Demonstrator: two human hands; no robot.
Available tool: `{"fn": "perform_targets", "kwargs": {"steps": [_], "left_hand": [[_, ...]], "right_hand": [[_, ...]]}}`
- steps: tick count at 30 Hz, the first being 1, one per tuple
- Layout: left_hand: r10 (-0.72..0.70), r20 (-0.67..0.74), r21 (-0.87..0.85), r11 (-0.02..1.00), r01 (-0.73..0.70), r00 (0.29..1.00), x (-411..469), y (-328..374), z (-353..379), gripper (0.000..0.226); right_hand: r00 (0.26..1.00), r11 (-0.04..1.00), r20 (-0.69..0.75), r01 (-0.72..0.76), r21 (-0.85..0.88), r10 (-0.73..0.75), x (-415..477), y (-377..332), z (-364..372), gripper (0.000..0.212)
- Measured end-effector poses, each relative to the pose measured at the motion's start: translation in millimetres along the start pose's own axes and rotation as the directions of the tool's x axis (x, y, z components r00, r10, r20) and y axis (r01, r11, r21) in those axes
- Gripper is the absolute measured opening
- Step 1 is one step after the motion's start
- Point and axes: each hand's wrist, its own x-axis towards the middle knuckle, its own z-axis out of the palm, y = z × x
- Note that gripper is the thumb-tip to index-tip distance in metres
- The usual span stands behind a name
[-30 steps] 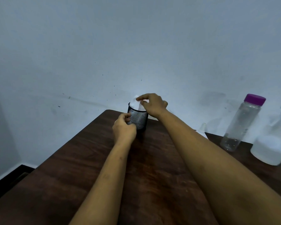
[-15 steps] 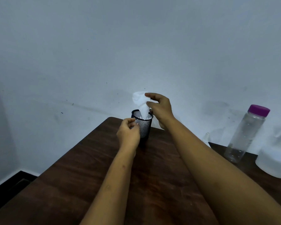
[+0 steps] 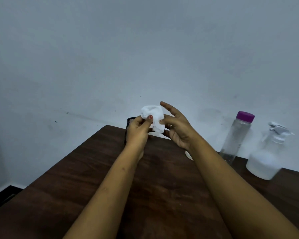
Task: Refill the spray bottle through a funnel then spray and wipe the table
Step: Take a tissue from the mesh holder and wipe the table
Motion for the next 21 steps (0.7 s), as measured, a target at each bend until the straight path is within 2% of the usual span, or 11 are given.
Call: {"fn": "perform_targets", "kwargs": {"steps": [6,11,13,17,19,21], "left_hand": [[-0.043,0.037,0.058,0.997,0.041,0.998,-18,2,21,0.011],[-0.041,0.122,0.018,0.999,0.04,0.992,-36,14,42,0.01],[-0.042,0.16,0.051,0.998,0.035,0.986,-44,11,52,0.006],[-0.051,0.175,0.097,0.995,0.034,0.983,-58,0,68,0.012],[-0.039,0.192,0.108,0.994,0.018,0.981,-66,-4,77,0.013],[-0.039,0.217,0.139,0.99,0.008,0.975,-76,-12,89,0.016]], "right_hand": [[1.0,1.0,-0.022,-0.01,-0.023,0.009,-29,-3,-30,0.046],[0.996,0.996,-0.089,-0.025,-0.08,0.018,-60,-5,-47,0.038],[0.994,0.988,-0.108,-0.041,-0.147,0.025,-75,-11,-55,0.031],[0.994,0.901,-0.111,-0.053,-0.43,0.005,-100,-21,-74,0.023],[0.993,0.918,-0.111,-0.07,-0.389,0.028,-110,-23,-83,0.027],[0.987,0.966,-0.149,-0.091,-0.24,0.056,-120,-22,-94,0.038]]}}
